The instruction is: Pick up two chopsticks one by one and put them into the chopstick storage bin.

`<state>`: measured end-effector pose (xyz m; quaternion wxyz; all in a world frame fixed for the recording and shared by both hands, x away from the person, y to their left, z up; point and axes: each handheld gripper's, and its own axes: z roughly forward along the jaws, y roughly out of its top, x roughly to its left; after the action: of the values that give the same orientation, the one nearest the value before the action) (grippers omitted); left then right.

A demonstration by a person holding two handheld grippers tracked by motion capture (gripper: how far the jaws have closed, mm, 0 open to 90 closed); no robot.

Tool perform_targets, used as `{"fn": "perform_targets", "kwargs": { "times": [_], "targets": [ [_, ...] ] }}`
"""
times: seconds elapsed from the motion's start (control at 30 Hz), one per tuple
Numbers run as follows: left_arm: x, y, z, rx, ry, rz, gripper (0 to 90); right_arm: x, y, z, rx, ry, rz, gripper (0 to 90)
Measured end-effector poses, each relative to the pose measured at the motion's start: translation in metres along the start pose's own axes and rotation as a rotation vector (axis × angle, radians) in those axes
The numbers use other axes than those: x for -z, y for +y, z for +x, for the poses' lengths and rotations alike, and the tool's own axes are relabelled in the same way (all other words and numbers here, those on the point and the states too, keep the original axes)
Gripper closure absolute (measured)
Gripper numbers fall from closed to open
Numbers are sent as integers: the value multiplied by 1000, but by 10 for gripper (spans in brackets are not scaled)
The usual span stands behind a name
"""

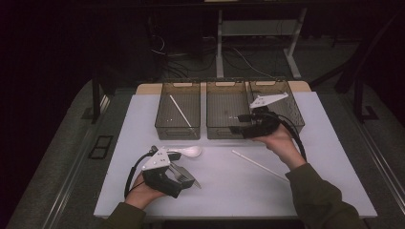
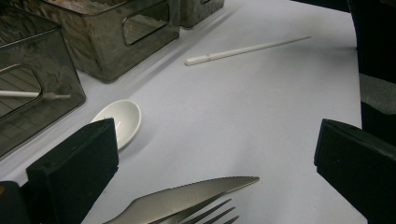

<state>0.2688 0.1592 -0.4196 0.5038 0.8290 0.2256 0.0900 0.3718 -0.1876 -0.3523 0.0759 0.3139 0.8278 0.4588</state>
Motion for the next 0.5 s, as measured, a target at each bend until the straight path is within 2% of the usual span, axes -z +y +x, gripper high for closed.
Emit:
{"fn": "perform_targets", "kwargs": {
  "times": [0.33, 0.5],
  "targets": [
    [0, 0, 0, 2, 1, -1, 0, 26, -45, 1, -11, 9, 14, 437],
    [0, 0, 0, -2, 3, -1, 0, 37, -59, 2, 6, 2, 37, 465]
  ]
}}
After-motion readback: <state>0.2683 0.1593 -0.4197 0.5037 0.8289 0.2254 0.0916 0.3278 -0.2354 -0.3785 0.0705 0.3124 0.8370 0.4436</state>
